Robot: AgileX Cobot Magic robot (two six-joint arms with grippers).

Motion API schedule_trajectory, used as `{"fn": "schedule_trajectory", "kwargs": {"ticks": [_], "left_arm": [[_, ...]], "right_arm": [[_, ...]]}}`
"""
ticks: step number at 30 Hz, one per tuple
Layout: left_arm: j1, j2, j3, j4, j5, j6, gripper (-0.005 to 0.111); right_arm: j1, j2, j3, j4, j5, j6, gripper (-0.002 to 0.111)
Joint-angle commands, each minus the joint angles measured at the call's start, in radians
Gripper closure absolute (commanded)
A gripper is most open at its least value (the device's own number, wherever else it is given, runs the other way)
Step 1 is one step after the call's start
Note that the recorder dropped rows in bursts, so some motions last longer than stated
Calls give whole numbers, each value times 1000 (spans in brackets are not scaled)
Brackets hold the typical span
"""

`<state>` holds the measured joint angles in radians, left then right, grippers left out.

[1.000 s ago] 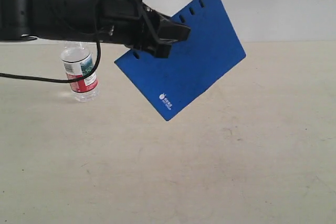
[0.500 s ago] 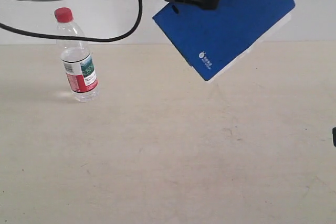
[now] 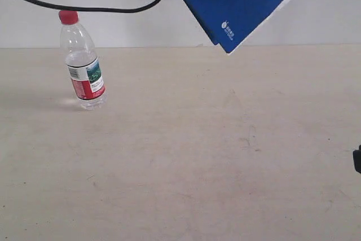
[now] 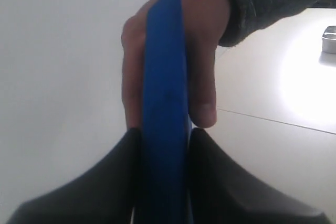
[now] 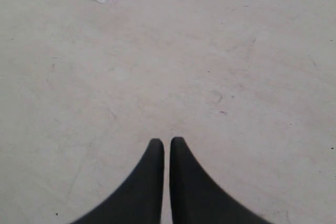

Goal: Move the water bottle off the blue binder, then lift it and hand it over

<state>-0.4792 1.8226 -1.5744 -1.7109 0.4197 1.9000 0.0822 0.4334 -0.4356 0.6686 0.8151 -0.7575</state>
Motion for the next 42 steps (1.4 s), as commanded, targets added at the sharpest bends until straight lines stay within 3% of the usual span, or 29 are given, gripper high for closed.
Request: {"fn": "schedule_trajectory", "kwargs": {"ticks": [1,14,23,28,33,36,38,42], "left_arm": [[-10,-18,-43,-33,31,0,102],[-10,-18,-43,-33,-30,0,100],[-10,-18,-43,-33,-39,0,60],[-10,-18,-43,-33,-96,0,54],[-7,-25,-41,-33,-166,0,54],[-7,-49,-41,-33,-240,-86,58],[-7,-62,-41,-33,-307,-136,69],[-7,-94,-2,-33,-399,-118,100]], "right_arm": [[-3,-4,4,3,1,-3,109],[-3,-4,4,5,5,-3,109],[-3,-4,4,3,5,-3,109],[-3,-4,4,3,5,-3,109],[-3,-4,4,3,7,-3,109],[-3,-4,4,1,21,-3,109],[-3,-4,4,-1,21,-3,109],[-3,-4,4,-1,21,-3,109]]}}
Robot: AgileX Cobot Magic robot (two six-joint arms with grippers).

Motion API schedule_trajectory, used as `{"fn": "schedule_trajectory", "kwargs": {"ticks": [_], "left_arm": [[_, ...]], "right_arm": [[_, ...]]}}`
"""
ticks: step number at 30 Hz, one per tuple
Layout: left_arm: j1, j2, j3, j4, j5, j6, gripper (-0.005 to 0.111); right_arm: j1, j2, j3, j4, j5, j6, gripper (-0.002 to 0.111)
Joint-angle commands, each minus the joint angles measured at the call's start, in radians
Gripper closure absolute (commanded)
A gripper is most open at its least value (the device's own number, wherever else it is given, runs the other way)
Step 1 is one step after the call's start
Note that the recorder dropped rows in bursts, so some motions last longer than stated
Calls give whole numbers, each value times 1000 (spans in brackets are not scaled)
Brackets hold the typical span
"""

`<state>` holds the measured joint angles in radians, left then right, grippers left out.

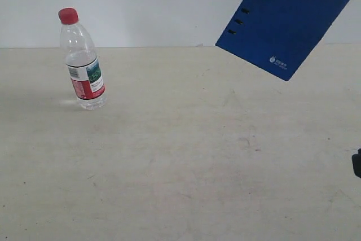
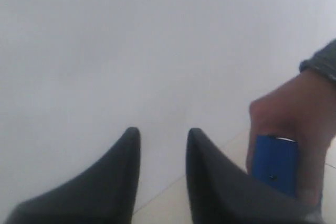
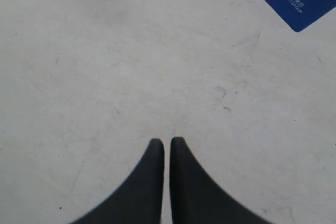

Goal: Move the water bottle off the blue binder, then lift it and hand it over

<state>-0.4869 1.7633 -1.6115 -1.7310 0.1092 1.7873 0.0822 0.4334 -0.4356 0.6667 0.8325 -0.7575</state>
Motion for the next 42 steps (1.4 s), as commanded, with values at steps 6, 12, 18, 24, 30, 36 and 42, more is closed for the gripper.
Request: {"fn": "schedule_trajectory", "kwargs": {"ticks": [6,12,18,24,30,36,42], "left_arm": [[0,-142,67,131,-92,226,102],[0,-353,89,153,-173,260,102],[0,-637,293,134,-284,307,102],[0,-927,675,52,-320,345,102],[0,-1107,998,-13,-451,345,102],[0,-1242,1159,-13,-496,212,102],[0,-1418,1167,-13,-683,223,102]], "right_arm": [[-3,-4,4,1,0,-3,109],[-3,-4,4,1,-52,-3,109],[-3,-4,4,1,-65,-3,109],[-3,-4,4,5,-74,-3,109],[-3,-4,4,5,-234,-3,109],[-3,-4,4,89,-610,97,109],[-3,-12,-86,172,-1107,75,109]]}}
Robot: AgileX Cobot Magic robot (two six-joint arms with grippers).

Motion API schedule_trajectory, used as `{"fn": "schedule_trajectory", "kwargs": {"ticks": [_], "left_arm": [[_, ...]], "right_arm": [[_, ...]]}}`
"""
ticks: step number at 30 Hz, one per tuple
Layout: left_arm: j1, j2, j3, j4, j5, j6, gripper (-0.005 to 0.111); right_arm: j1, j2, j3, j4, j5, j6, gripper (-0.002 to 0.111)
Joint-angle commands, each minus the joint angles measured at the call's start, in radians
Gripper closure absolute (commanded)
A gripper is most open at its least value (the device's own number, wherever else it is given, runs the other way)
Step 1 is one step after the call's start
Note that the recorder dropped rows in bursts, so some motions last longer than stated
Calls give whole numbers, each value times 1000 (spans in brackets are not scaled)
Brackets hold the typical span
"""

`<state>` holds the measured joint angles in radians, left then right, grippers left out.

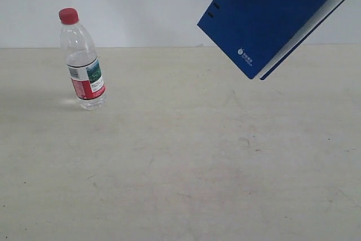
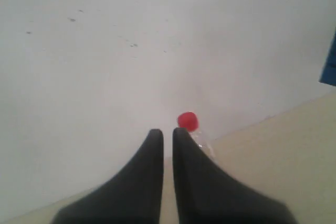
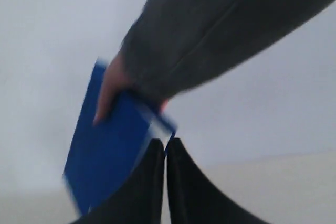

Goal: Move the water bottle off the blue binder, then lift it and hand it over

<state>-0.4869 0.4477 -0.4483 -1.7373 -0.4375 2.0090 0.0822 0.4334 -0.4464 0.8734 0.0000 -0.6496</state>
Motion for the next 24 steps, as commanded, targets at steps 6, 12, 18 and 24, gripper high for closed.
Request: {"fn": "schedule_trajectory", "kwargs": {"ticks": [6,12,18,24], "left_arm": [[0,-341,-18,-7,-298,115,102],[0,-448,-43,-7,-418,115,102],[0,-448,1,-7,-525,122,102],[0,-448,5,-7,-525,122,102]], "right_arm": [[-3,-132,-307,-299,324,-100,109],[-3,-234,-312,-338,874,242,109],[-3,-234,2,-228,428,311,109],[-3,-160,334,-197,-219,297,109]]}}
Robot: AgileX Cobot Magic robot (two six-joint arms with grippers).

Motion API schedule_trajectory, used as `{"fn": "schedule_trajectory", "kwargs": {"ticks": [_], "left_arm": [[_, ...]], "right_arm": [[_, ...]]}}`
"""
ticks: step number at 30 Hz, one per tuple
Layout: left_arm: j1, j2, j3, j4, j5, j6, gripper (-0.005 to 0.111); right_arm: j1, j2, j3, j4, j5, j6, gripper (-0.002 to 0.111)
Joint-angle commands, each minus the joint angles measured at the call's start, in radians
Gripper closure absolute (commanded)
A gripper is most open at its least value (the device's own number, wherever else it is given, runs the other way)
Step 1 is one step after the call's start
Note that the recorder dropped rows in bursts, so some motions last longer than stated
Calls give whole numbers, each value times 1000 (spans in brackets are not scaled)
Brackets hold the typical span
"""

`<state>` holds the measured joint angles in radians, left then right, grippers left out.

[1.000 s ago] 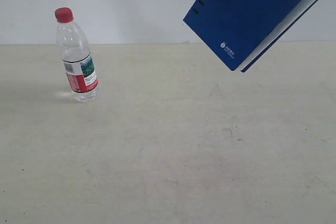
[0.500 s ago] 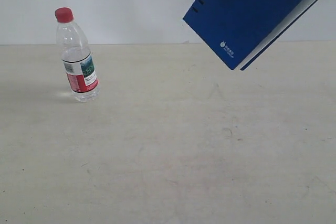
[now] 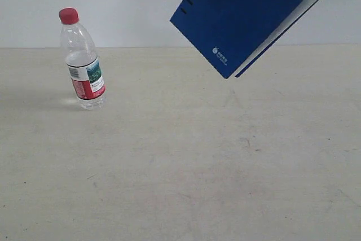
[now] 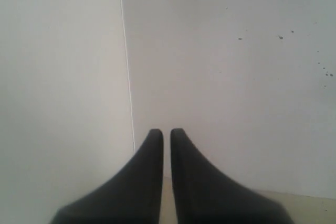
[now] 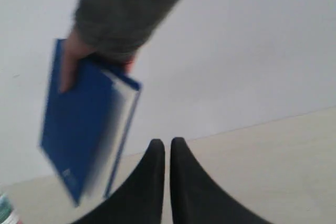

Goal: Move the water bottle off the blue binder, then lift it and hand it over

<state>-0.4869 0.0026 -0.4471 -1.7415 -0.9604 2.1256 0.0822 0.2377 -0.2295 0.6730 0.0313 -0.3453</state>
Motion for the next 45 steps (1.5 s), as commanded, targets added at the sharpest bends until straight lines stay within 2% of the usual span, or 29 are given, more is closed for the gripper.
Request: {"fn": "schedule_trajectory", "kwargs": {"ticks": [1,4,8,14,25,32,35,39,45], "left_arm": [[0,-3,4,-3,-2,6,102],[0,-3,3,-3,14,6,102],[0,-3,3,-3,13,6,102],[0,-3,3,-3,-40,6,102],[0,-3,3,-3,-38,6,102],[0,-3,3,-3,-38,6,102],[0,-3,3,-3,-38,6,102],[0,-3,3,-3,-38,6,102],[0,-3,3,-3,-38,6,102]], "right_arm": [[-3,55,168,-2,-285,-7,109],[-3,74,229,-2,-258,-1,109],[-3,74,229,-2,-109,6,109],[-3,74,229,-2,-114,6,109],[-3,68,229,-2,-128,6,109],[-39,-32,229,15,-122,7,109],[-91,-161,229,-5,23,-50,109],[-201,-238,229,-175,382,-84,109],[-201,-238,229,-416,380,-142,109]]}}
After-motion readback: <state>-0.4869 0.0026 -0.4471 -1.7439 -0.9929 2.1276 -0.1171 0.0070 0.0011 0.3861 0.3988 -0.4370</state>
